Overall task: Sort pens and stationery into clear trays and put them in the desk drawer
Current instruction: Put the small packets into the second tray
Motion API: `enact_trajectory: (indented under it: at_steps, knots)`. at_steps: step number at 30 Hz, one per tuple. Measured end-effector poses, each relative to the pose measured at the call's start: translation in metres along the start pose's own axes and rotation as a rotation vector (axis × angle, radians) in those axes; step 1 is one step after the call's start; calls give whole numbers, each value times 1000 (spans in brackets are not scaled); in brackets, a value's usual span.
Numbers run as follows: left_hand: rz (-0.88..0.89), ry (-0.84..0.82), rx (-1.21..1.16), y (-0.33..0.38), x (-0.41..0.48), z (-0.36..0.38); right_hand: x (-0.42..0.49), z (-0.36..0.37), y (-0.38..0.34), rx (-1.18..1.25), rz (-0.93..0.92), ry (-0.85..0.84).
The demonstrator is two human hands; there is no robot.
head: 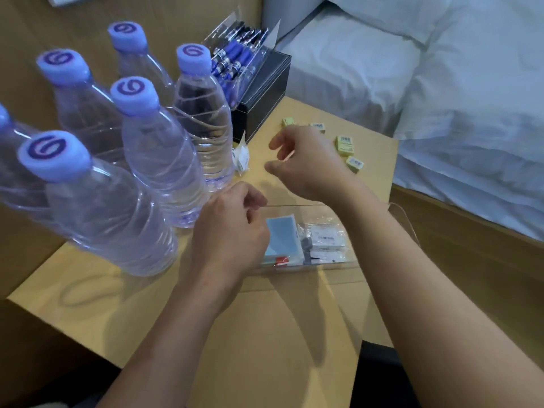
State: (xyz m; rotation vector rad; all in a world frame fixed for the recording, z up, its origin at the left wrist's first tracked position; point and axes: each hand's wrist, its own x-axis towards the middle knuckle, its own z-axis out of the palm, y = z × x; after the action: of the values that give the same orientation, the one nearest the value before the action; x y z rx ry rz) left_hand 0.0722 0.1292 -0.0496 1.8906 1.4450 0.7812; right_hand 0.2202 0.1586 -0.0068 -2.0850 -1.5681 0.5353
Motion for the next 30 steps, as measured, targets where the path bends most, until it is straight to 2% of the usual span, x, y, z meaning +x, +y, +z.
enact_trajectory:
  at_steps: [6,12,15,20,25,28,30]
  knots:
    - [-44,-67,-103,1,3,1,39,35,-16,-164,-201,-235]
    - [-53,-99,-87,-2,5,2,46,43,2,-159,-153,-105]
    - [-46,-99,-55,-4,6,2,35,31,15,25,-87,-87]
    - [82,-16,11,1,2,0,-15,-2,31,304,-54,-36]
    - [199,110,-52,9,-1,-2,-64,-19,37,629,-92,-73]
    - [234,109,-95,15,-3,-3,-79,-20,36,770,-132,-102]
    - [187,74,-182,20,-3,-1,-82,-18,35,834,-142,-78]
